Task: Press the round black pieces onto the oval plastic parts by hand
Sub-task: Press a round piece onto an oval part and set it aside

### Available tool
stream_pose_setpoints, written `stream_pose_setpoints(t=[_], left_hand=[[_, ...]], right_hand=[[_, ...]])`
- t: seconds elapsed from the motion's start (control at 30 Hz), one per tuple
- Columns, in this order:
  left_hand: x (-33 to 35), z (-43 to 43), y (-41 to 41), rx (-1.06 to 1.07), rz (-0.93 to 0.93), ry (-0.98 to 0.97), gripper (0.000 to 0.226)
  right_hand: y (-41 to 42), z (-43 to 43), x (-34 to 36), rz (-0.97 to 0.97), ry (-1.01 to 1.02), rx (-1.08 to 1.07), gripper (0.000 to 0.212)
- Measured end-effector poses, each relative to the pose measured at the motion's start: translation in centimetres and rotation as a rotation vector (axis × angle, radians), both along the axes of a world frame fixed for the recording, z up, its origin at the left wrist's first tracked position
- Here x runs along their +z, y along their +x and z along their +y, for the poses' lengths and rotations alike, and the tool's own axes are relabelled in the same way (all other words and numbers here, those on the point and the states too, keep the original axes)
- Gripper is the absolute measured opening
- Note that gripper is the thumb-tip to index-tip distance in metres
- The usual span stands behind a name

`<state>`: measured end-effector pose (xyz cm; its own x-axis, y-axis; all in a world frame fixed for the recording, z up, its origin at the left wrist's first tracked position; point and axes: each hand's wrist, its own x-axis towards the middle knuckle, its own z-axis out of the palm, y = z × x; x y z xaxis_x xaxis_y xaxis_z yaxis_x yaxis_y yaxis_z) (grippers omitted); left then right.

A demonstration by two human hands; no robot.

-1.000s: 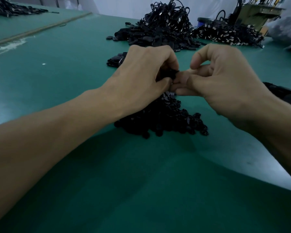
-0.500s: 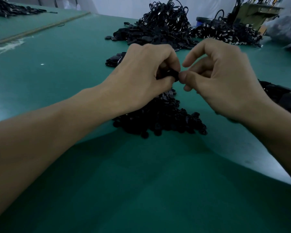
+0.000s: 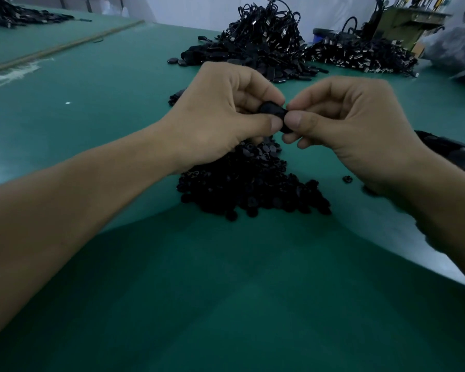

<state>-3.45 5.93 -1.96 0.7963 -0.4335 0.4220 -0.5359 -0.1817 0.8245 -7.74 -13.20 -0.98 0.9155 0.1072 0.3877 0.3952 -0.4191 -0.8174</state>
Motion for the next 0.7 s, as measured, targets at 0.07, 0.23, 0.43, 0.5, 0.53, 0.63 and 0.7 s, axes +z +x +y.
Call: stream_pose_setpoints(t=[0.07,0.23,0.43,0.5,0.53,0.63,0.7], left_hand=[[-0.01,0.00,-0.04,-0.005,0.027,-0.024,0.019],[0.14,-0.10,-0.30,-0.031,0.082,-0.088,0.017],[0.30,-0.19,-0.49,-0.044,0.092,-0.100,0.016],[0.29,-0.11,-0.40,-0.035,0.098,-0.102,0.016],[0.27,-0.06,-0.35,-0.031,0.105,-0.103,0.015],[0.18,-0.09,-0.26,-0.019,0.129,-0.109,0.015],[0.19,-0.14,-0.22,-0.013,0.136,-0.112,0.016]], right_hand=[[0.07,0.01,-0.12,0.009,0.001,0.002,0.010],[0.10,-0.05,-0.02,-0.012,0.016,-0.005,0.010],[0.07,0.06,-0.12,-0.058,0.009,-0.036,0.010],[0.06,0.14,-0.15,-0.060,0.015,-0.026,0.011],[0.06,0.17,-0.15,-0.059,0.016,-0.023,0.012],[0.06,0.27,-0.16,-0.056,0.002,-0.027,0.017],[0.01,0.30,-0.12,-0.057,-0.008,-0.039,0.016]])
